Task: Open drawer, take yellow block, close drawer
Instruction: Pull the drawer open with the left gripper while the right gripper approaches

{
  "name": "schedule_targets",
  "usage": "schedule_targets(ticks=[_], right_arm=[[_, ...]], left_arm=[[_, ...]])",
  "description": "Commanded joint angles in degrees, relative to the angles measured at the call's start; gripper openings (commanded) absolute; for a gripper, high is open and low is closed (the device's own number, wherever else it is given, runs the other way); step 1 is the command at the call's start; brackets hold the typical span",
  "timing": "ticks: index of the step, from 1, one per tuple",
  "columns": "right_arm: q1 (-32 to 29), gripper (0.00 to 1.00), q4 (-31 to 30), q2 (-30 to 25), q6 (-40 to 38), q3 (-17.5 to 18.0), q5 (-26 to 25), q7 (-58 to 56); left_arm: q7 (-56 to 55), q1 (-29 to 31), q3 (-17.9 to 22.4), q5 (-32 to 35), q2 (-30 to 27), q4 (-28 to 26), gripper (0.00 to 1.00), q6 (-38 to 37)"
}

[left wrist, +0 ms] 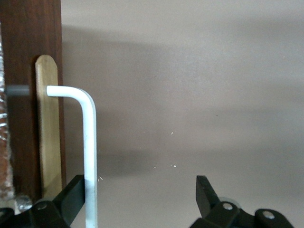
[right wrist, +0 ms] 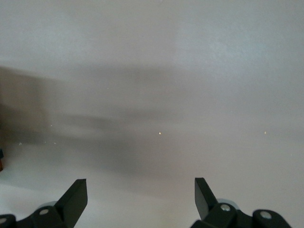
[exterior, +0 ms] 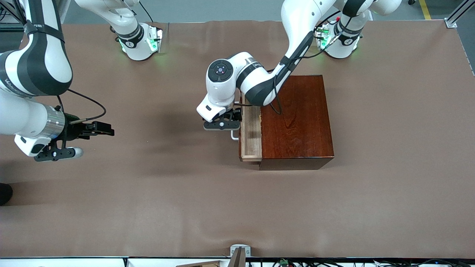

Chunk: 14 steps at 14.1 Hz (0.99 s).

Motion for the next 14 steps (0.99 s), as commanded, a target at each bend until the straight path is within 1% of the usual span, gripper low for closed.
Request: schedule_targets(ticks=[1,5,10,14], right_arm=[[1.28,1.0,-1.75,-1.16,1.68,-0.26,1.07,-2.45],[2.42,1.0,-2.46,-1.69,3.7,-0.26,1.07,-8.94],[2.6,1.0,-2.37,-1.51,3.71,-0.26,0.98,-16.76],[2.69,1.0,-2.29,-1.42,4.32,-0.26,0.98,-22.13]], left_arm=[[-0.73,-1.82,-0.28,-1.24,2.31,1.57,1.0,3.2],[-0.81,-3.66,-0.28,-2.2,3.02,2.18,1.0,6.35],[-0.81,-5.07,-0.28,-2.82,4.42,2.18,1.0,9.61],[-0.9,-5.69,-0.54,-4.4,4.34,2.27,1.0,11.9]])
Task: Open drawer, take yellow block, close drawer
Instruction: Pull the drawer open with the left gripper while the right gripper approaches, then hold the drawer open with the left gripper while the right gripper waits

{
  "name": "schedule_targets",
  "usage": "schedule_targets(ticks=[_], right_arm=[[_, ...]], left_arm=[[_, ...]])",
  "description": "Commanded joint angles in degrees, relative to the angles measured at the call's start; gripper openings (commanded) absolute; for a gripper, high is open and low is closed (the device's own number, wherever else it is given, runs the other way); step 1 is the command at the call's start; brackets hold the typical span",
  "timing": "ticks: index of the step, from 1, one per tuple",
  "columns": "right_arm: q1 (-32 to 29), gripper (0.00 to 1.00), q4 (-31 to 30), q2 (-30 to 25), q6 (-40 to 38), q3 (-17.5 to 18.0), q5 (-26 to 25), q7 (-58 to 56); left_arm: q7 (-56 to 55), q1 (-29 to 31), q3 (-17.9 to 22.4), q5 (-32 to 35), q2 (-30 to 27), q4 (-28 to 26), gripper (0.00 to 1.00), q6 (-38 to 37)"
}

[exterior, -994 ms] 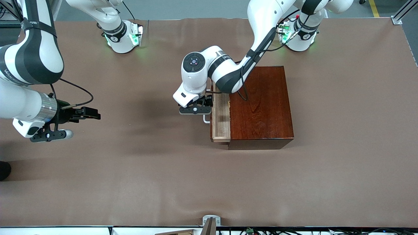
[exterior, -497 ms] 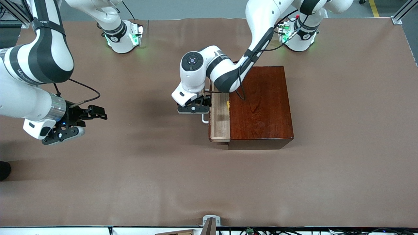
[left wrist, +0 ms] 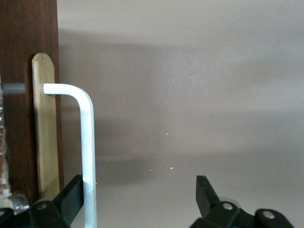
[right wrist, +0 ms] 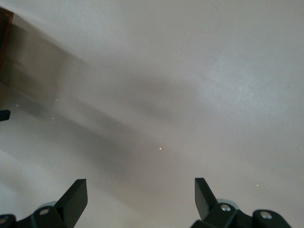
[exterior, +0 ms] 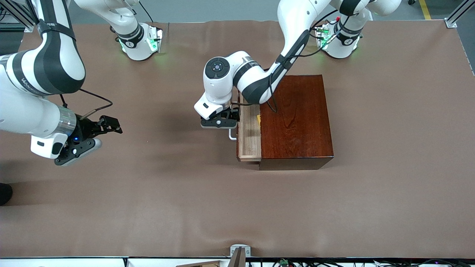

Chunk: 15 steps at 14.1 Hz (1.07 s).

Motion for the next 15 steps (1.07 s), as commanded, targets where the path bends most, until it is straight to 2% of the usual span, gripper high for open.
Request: schedule_targets(ticks=[1,7,13,15], right_arm=[[0.38,1.0,-1.61,-1.33,1.6,-0.28,0.97,-4.8],[0.73,1.0,-1.7,-0.72,4.67,-0.28,0.97,-15.35],[2.58,1.0,-1.35,-0.72,5.12,-0.28,0.89,-16.94],[2.84,1.0,-1.35,-0.63,5.99,-0.28,0.89,-20.62]], left_arm=[[-1.34,-3.15,-2.45,-4.74,3.89,2.86,1.0,10.15],[-3.89,-3.15,-3.07,-4.91,3.71,3.48,1.0,11.47],[-5.64,-3.15,-3.95,-5.61,3.71,3.66,1.0,14.11],[-5.91,-3.5,-4.03,-6.14,3.8,3.66,1.0,14.9]])
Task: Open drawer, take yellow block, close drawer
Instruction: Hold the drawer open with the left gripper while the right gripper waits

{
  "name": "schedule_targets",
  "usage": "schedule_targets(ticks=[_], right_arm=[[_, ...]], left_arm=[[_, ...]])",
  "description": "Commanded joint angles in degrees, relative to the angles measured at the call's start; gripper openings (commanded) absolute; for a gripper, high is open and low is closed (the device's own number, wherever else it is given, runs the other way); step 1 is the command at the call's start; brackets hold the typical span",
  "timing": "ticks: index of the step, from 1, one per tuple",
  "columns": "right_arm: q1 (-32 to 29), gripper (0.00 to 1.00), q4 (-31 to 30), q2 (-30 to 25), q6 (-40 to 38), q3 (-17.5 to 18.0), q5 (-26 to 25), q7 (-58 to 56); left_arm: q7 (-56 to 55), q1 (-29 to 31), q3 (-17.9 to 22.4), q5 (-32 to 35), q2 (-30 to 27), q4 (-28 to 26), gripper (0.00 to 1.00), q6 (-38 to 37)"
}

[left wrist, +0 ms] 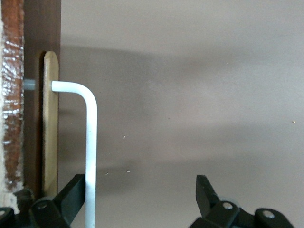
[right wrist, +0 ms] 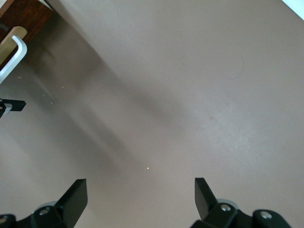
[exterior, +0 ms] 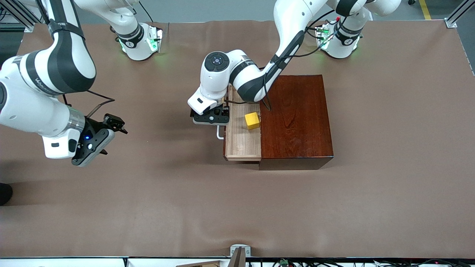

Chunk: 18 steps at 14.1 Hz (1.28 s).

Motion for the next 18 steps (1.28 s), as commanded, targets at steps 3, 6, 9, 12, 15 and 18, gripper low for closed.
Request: schedule_targets(ticks=[3,6,9,12,15,18], right_arm=[[0.6,1.0,-0.59,-0.2,3.01,-0.51,0.89,-10.17],[0.6,1.0,-0.68,0.5,3.45,-0.51,0.89,-13.35],[1.91,1.0,-0.68,0.95,3.63,-0.51,0.89,-14.5],[3.4,1.0,-1.03,1.82,3.63,-0.42,0.89,-18.61],[5.77,1.0,-1.03,1.83,3.45,-0.51,0.89,-22.58],[5.52,1.0,-1.03,2.09,3.54,-0.51,0.89,-24.95]], left_arm=[[-3.92,-2.46,-3.63,-6.12,2.85,4.74,1.0,6.44],[-5.24,-2.11,-3.46,-6.12,1.54,5.1,1.0,5.13],[-5.76,-1.67,-2.75,-5.95,0.39,5.01,1.0,1.35],[-9.17,-1.76,-1.79,-6.03,-0.84,5.01,1.0,-0.33],[-11.83,-1.93,-1.7,-6.03,-0.67,5.45,1.0,0.37],[-12.71,-2.11,-1.78,-6.12,-0.67,5.62,1.0,1.52]])
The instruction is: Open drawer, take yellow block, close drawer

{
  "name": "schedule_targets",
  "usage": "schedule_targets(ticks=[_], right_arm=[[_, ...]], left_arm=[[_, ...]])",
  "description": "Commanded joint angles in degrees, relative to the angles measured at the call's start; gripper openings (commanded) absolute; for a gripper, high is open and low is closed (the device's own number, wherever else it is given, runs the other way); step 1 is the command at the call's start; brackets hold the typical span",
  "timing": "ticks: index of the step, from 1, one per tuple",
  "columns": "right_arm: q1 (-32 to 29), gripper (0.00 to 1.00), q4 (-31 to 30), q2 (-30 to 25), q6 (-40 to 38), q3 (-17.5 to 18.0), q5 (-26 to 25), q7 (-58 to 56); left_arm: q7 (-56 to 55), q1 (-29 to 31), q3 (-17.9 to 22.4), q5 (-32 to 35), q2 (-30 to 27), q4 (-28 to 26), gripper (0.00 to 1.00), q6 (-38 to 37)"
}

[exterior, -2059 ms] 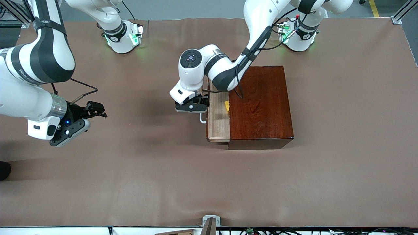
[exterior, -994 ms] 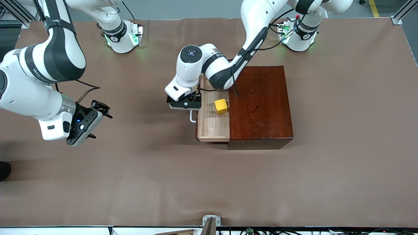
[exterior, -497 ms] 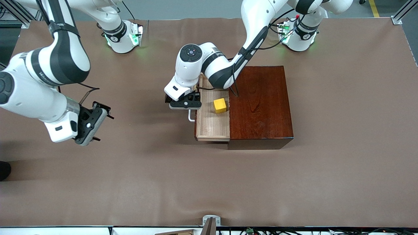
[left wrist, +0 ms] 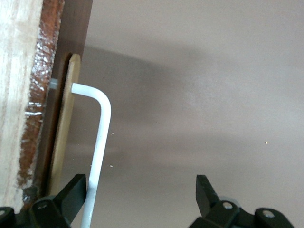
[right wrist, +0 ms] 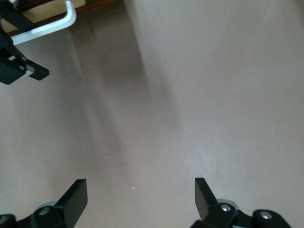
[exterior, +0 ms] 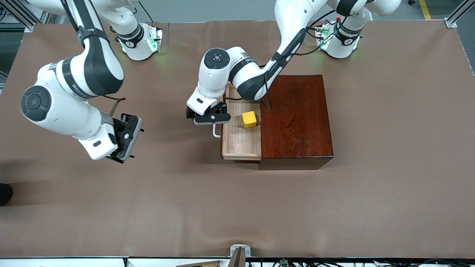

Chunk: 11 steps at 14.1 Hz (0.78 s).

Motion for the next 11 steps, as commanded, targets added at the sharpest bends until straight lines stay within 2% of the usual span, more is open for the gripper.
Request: schedule_targets(ticks=[1,11], right_arm=[[-0.51,1.0,-0.45,-0.08,0.32,-0.55,0.89,-3.68],[-1.22,1.0,-1.68,-0.08,0.14,-0.64,0.8,-5.44]], left_arm=[[-4.68,-2.36,-1.99,-4.14,-0.46,2.72,1.0,2.66],[-7.85,-2.27,-2.43,-4.23,-3.44,2.72,1.0,1.08]])
